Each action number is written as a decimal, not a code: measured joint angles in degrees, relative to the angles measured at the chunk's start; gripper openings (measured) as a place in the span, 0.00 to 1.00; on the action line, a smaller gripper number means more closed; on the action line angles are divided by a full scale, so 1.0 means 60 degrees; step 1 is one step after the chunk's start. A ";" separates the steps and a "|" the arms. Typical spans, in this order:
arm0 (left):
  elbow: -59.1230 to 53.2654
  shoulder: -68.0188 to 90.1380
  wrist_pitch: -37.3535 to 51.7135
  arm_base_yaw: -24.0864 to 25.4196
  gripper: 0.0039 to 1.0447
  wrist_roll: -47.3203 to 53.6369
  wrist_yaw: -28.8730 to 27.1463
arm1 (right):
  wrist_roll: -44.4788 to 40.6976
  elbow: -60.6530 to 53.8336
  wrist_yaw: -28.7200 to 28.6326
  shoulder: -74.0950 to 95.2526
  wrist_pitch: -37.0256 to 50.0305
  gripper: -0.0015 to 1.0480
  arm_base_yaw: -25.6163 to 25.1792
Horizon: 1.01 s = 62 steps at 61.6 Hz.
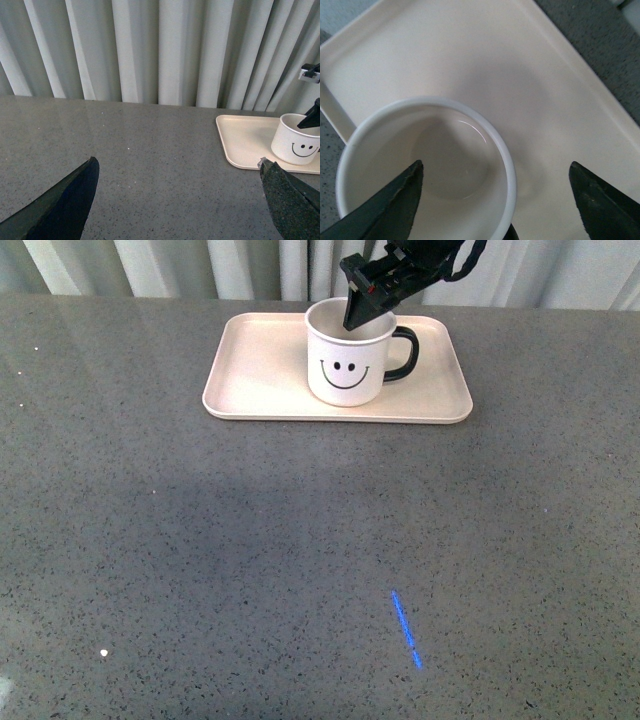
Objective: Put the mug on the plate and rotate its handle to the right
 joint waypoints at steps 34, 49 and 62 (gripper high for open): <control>0.0000 0.0000 0.0000 0.0000 0.91 0.0000 0.0004 | 0.3417 -1.2761 0.2940 -0.8790 1.2615 0.70 -0.0175; 0.0000 0.0000 -0.0004 0.0000 0.91 0.0000 0.0000 | 0.5217 -1.9609 0.3544 -1.1264 1.7915 0.23 -0.0521; 0.0000 0.0000 -0.0004 0.0000 0.91 0.0000 0.0000 | 0.5348 -2.2957 0.3268 -1.3315 1.9056 0.02 -0.0801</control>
